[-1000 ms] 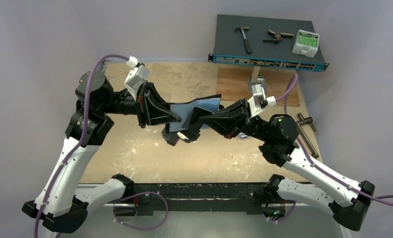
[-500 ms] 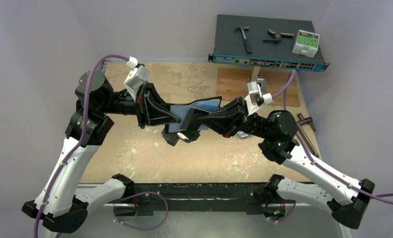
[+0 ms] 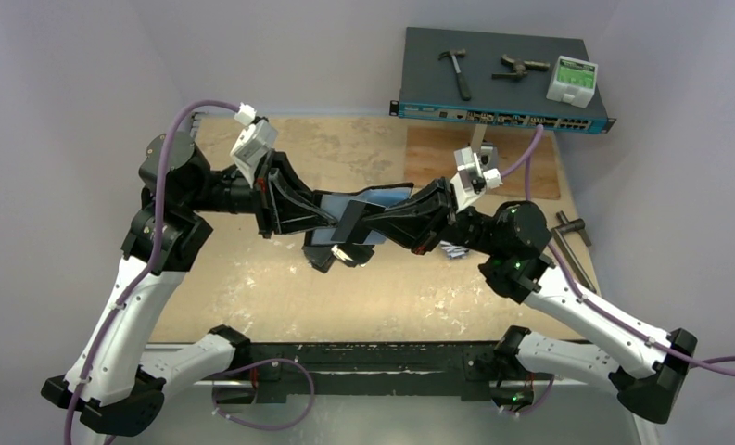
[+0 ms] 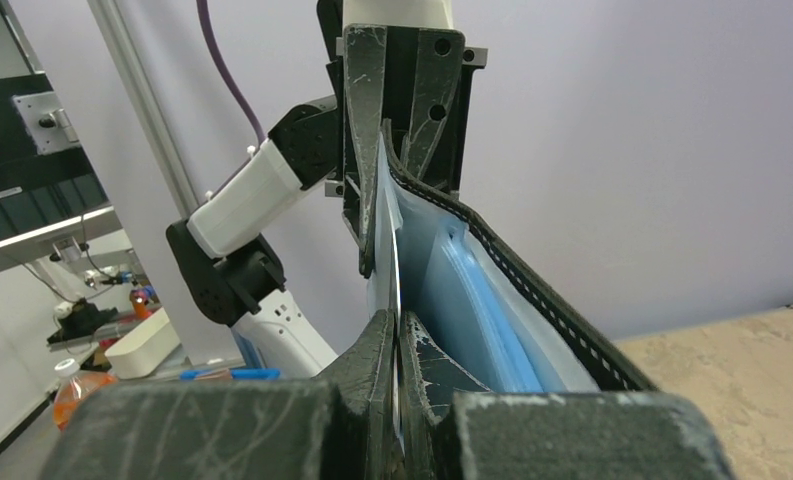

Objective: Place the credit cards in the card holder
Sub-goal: Insert the credit card into the card holder.

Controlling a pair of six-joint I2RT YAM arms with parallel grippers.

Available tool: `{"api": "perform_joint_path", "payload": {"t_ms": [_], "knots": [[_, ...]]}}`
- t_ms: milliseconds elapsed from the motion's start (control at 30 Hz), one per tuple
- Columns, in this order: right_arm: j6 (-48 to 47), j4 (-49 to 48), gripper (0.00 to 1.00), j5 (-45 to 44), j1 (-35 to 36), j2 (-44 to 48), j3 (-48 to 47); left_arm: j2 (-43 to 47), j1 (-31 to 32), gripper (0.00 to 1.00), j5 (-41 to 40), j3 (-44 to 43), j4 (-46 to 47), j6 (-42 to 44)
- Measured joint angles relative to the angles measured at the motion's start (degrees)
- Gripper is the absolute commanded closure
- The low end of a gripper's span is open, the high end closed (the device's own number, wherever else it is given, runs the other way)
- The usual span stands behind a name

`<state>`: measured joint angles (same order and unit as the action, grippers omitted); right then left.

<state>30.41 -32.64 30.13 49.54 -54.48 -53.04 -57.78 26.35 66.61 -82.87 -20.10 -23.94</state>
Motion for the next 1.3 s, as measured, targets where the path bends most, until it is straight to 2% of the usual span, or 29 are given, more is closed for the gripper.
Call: {"api": "perform_joint_path", "payload": {"t_ms": [167, 433, 767, 1067, 1100, 1167, 1300], "knots": [[0.31, 0.0, 1.0, 0.37, 0.35, -1.03, -0.63, -0.09, -0.04, 0.85, -0.5, 0.0, 1.55, -1.05], [0.68, -0.81, 1.0, 0.15, 0.79, -1.68, -0.74, -0.09, -0.04, 0.85, -0.63, 0.57, 3.34, -2.43], [2.25, -4.46, 1.0, -3.72, 1.73, -2.54, -0.74, -0.07, -0.04, 0.84, -1.46, 1.27, 6.05, -3.58], [1.16, -6.4, 1.0, -9.35, 7.17, -4.92, -0.74, 0.04, -0.04, 0.87, -1.36, 1.73, 6.29, -4.2], [0.94, -6.38, 0.99, -9.77, 7.58, -5.18, -0.74, 0.07, -0.04, 0.89, -1.36, 1.79, 6.25, -4.2], [0.46, -6.05, 0.84, -10.25, 7.96, -5.18, -0.74, 0.11, -0.07, 0.93, -1.46, 1.81, 6.21, -4.17], [-1.57, -2.19, 0.62, -11.56, 8.46, -3.43, -1.44, 0.15, -0.11, 1.0, -2.29, 1.97, 6.14, -4.07]]}}
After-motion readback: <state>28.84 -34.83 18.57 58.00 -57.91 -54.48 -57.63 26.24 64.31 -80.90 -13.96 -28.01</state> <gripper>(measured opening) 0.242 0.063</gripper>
